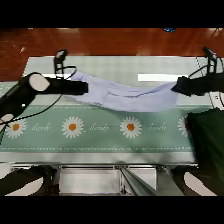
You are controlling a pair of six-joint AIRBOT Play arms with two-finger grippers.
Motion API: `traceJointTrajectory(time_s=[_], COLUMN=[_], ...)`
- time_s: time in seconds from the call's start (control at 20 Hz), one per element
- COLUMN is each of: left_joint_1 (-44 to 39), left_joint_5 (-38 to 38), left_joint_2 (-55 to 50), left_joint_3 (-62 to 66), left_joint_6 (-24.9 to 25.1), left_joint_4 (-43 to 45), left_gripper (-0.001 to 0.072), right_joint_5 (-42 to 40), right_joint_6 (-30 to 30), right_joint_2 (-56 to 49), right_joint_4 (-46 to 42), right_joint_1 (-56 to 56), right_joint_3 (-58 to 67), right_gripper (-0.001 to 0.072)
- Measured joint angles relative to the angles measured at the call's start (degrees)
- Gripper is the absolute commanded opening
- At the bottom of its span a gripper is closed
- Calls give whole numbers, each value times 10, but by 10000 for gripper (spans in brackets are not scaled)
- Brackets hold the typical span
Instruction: Fold the shirts.
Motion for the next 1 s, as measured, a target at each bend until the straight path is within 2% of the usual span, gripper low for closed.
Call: traceJointTrajectory(time_s=[0.25, 0.6, 0.8, 1.0], left_joint_1=[-134, -266, -283, -217], left_joint_5=[-37, -149, -182, -231], left_joint_2=[-146, -364, -417, -412], left_joint_3=[127, 327, 380, 398], left_joint_6=[2, 1, 2, 12], left_joint_4=[-36, -106, -161, -175], left_gripper=[14, 14, 14, 14], right_joint_5=[49, 75, 75, 71], right_joint_6=[26, 40, 36, 31], right_joint_2=[175, 249, 255, 253], right_joint_4=[-4, 40, 55, 72], right_joint_1=[1, 2, 2, 8], right_joint_3=[-71, -88, -89, -89], right_gripper=[22, 23, 23, 22])
